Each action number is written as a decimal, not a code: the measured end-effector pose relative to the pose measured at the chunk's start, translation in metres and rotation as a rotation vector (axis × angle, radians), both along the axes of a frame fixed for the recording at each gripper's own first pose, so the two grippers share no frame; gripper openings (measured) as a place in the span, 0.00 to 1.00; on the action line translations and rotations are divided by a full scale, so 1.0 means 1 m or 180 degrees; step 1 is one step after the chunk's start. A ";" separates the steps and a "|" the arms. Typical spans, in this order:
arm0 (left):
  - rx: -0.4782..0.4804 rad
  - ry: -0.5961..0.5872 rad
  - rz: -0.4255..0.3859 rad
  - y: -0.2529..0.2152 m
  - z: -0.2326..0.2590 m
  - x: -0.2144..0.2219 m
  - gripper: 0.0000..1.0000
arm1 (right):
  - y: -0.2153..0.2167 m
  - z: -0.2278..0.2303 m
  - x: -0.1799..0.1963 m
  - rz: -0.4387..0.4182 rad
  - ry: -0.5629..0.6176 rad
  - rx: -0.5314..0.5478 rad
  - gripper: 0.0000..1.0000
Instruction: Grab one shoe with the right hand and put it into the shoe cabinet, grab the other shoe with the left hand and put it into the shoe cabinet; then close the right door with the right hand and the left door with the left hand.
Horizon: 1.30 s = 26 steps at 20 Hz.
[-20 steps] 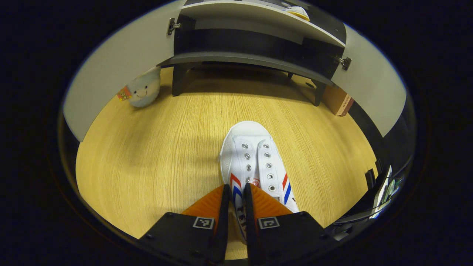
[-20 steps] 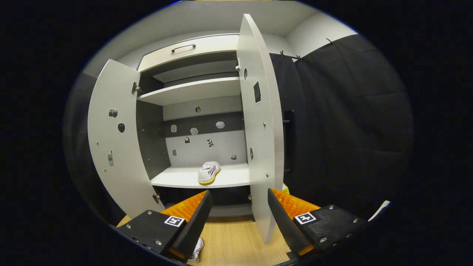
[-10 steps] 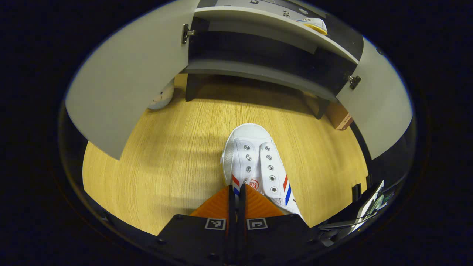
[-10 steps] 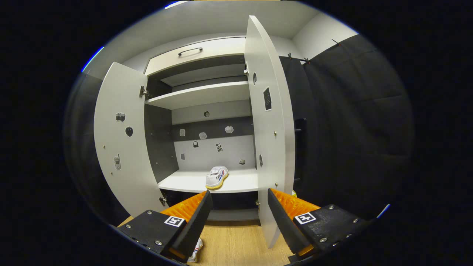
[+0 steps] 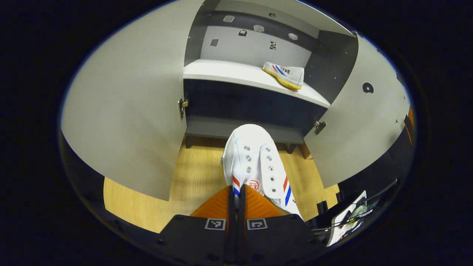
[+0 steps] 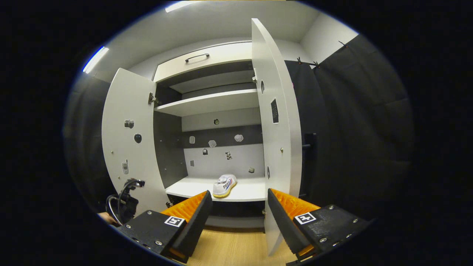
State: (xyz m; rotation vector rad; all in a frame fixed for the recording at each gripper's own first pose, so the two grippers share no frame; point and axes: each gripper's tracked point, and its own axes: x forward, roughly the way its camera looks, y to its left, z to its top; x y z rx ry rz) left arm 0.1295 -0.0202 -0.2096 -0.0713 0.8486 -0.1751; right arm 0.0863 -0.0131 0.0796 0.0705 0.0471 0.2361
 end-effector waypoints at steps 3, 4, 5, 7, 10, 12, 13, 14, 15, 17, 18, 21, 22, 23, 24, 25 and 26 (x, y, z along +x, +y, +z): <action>0.0064 -0.0215 -0.0030 -0.003 0.053 0.035 0.06 | -0.003 0.004 0.002 0.0036 -0.0020 0.0007 0.92; 0.0065 -0.0250 -0.0021 -0.005 0.066 0.048 0.06 | -0.003 0.004 0.003 0.0043 -0.0031 -0.0004 0.92; 0.0070 -0.0308 -0.0022 -0.010 0.078 0.057 0.06 | -0.003 0.005 0.003 0.0047 -0.0036 -0.0023 0.92; 0.0107 -0.0432 -0.0072 -0.019 0.099 0.085 0.06 | -0.004 0.003 0.005 0.0056 -0.0023 -0.0074 0.92; 0.0138 -0.0592 -0.0149 -0.031 0.138 0.121 0.06 | -0.005 0.005 0.006 0.0034 -0.0032 -0.0097 0.92; 0.0105 -0.0603 -0.0133 -0.031 0.160 0.144 0.06 | -0.003 0.008 0.009 0.0021 -0.0046 -0.0100 0.92; 0.0083 -0.0604 -0.0111 -0.038 0.162 0.160 0.06 | -0.003 0.009 0.011 0.0012 -0.0053 -0.0107 0.92; 0.0077 -0.0611 -0.0103 -0.039 0.167 0.178 0.06 | -0.003 0.010 0.012 0.0010 -0.0055 -0.0108 0.92; 0.0088 -0.0615 -0.0089 -0.041 0.170 0.192 0.06 | -0.001 0.010 0.014 0.0011 -0.0053 -0.0100 0.92; 0.0132 -0.0612 -0.0080 -0.043 0.173 0.221 0.06 | 0.001 0.010 0.016 0.0014 -0.0032 -0.0065 0.92; 0.0139 -0.0601 -0.0090 -0.044 0.171 0.235 0.06 | 0.002 0.011 0.018 0.0015 -0.0024 -0.0048 0.92; 0.0142 -0.0545 -0.0077 -0.046 0.160 0.273 0.06 | 0.003 0.010 0.020 -0.0001 0.0000 -0.0006 0.92; 0.0160 -0.0519 -0.0068 -0.045 0.154 0.285 0.06 | 0.004 0.009 0.021 -0.0008 0.0011 0.0004 0.92; 0.0183 -0.0494 -0.0065 -0.044 0.146 0.296 0.06 | 0.004 0.009 0.021 -0.0014 0.0031 0.0007 0.92; 0.0206 -0.0457 -0.0062 -0.041 0.136 0.306 0.06 | 0.004 0.007 0.022 -0.0021 0.0049 0.0008 0.92; 0.0219 -0.0404 -0.0039 -0.039 0.126 0.314 0.06 | 0.004 0.007 0.022 -0.0041 0.0054 0.0009 0.92; 0.0210 -0.0343 -0.0022 -0.038 0.117 0.320 0.06 | 0.005 0.007 0.023 -0.0058 0.0071 0.0016 0.92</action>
